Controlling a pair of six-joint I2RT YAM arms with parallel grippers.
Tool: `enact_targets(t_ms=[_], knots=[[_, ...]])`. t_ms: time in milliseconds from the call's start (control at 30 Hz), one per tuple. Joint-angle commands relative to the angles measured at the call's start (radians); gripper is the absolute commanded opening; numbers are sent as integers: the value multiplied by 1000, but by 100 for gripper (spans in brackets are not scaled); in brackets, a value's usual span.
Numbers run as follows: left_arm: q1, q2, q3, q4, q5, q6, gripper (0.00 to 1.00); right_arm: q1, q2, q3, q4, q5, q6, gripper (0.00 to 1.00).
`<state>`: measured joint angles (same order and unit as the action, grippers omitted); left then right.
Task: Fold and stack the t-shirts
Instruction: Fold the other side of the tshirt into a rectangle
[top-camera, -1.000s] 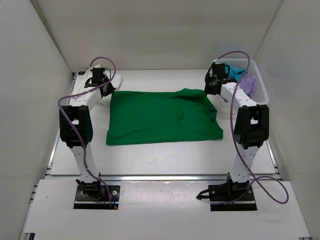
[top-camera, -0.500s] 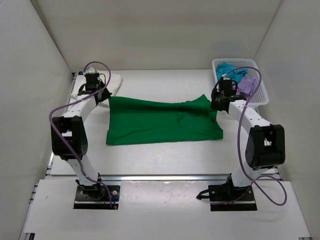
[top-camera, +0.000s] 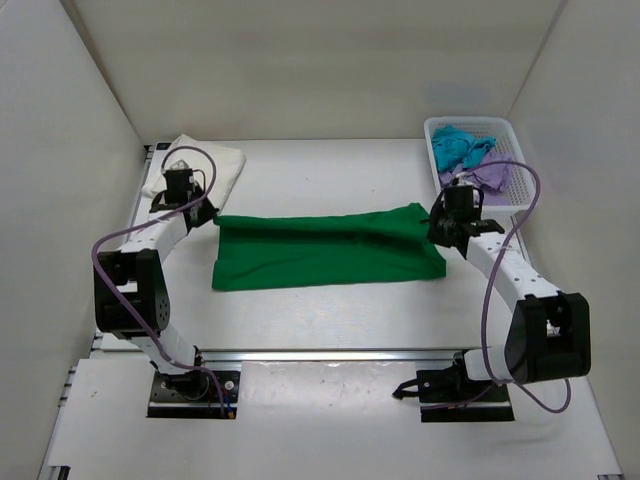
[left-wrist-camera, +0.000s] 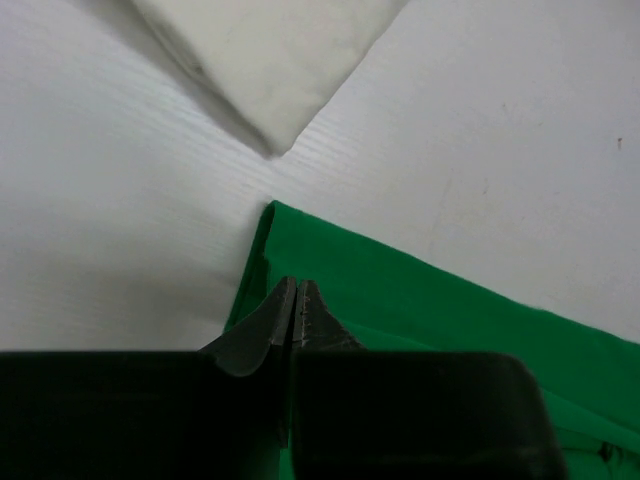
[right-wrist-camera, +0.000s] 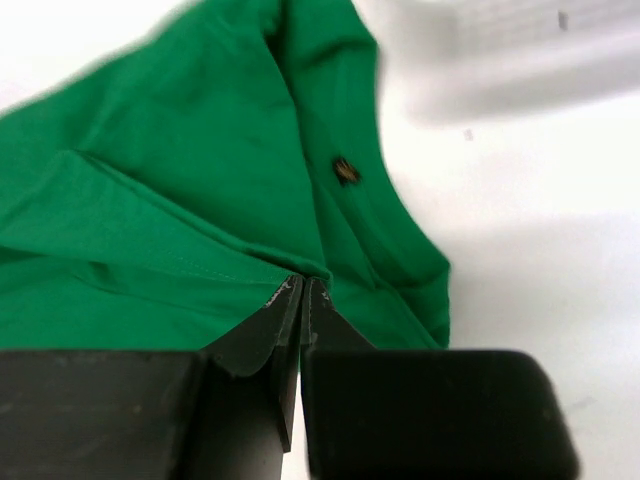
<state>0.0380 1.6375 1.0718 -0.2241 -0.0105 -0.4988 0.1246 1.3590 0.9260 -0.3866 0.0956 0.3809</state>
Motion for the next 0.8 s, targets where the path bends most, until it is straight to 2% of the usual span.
enact_targets(t_ms=[0, 267, 333, 367, 400, 500, 533, 600, 633, 667, 767], knots=[[0, -71, -30, 29, 7, -7, 0, -31, -43, -62, 6, 12, 45, 0], [-1, -86, -95, -12, 18, -21, 2, -72, -60, -156, 18, -20, 88, 0], [5, -82, -104, -17, 24, -23, 11, -59, -69, -162, 32, -13, 87, 2], [10, -79, -107, -23, 27, -26, 20, -48, -69, -151, 29, -11, 84, 11], [23, -87, -107, -26, 32, -27, 26, -43, -70, -138, 23, -5, 85, 14], [26, -123, -121, -12, 40, -33, 38, -14, -77, -105, 9, 30, 64, 24], [30, -145, -128, -12, 32, -35, 38, 7, -74, -92, 6, 30, 53, 24], [36, -181, -144, 5, 32, -37, 41, 32, -64, -73, 38, -8, 21, 22], [25, -200, -145, 15, 32, -38, 39, 47, -39, -55, 43, -26, 16, 8], [20, -208, -147, 22, 27, -41, 37, 61, -5, -38, 48, -33, 12, 0], [-61, -214, -153, 37, 49, -41, 35, 82, 69, -6, 118, -75, -8, 0]])
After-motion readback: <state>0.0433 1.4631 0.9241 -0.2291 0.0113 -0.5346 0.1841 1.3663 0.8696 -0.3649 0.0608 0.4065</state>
